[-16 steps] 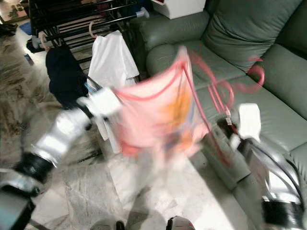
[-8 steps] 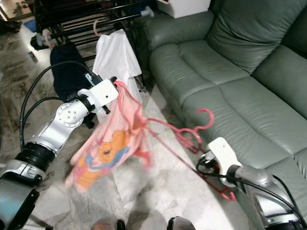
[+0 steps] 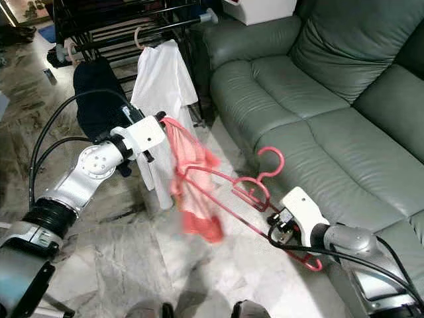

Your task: Hang hanger

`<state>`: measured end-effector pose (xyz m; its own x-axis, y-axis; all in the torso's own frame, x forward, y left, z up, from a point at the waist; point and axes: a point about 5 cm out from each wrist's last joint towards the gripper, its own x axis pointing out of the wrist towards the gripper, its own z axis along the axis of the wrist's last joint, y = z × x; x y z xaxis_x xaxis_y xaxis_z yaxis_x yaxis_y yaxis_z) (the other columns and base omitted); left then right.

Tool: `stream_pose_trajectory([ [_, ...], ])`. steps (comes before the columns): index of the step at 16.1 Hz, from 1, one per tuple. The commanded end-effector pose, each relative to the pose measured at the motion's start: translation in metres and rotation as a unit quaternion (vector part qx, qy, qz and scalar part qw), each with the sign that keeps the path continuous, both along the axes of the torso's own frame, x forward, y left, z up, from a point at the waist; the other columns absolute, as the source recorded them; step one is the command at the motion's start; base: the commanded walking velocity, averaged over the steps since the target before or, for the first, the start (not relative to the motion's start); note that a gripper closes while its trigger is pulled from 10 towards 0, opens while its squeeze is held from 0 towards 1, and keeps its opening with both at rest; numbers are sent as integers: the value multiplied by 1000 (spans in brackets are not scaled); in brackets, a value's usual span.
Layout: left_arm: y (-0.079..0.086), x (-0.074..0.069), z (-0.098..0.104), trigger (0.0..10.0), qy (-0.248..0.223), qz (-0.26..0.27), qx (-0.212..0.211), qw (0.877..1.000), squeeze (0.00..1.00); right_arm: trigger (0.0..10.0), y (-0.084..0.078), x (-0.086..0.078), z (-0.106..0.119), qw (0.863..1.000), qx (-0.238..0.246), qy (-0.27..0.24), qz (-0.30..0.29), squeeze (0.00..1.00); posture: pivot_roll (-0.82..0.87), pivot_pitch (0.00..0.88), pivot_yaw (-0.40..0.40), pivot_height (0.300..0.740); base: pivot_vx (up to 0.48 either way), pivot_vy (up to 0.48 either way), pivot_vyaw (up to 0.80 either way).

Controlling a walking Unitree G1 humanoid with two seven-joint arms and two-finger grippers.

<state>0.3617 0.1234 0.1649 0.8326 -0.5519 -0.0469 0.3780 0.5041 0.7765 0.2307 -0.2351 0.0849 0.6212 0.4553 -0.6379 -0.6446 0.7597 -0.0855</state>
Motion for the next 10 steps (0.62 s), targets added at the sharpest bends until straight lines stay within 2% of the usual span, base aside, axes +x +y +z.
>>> stream_pose_trajectory([
  [1,11,9,14,10000,-35,42,-13,998,0,10000,1,-9,-4,999,27,23,-8,0,-75,54,73,740,0,0,0],
  [2,19,13,23,10000,-62,78,-35,994,0,10000,1,-28,-14,997,38,67,14,0,-75,54,73,740,0,0,0],
  [3,25,16,29,10000,-79,107,-58,989,0,10000,-2,-50,-26,993,16,110,49,0,-79,58,76,740,0,0,0],
  [5,29,20,33,10000,-79,134,-108,982,0,10000,-4,-71,-35,984,15,156,84,0,-86,59,82,740,0,0,0],
  [6,29,21,36,10000,-84,145,-130,977,0,10000,-2,-75,-37,981,15,165,99,0,-88,59,84,740,0,0,0],
  [8,24,21,38,10000,-77,140,-165,973,0,10000,-7,-66,-43,988,-6,145,62,0,-87,59,83,740,0,0,0],
  [9,21,21,40,10000,-83,135,-172,972,0,10000,-8,-62,-42,989,10,141,42,0,-82,59,82,740,0,0,0],
  [10,18,20,40,10000,-85,133,-186,970,0,10000,-3,-55,-38,990,51,128,11,0,-82,59,82,740,0,0,0],
])
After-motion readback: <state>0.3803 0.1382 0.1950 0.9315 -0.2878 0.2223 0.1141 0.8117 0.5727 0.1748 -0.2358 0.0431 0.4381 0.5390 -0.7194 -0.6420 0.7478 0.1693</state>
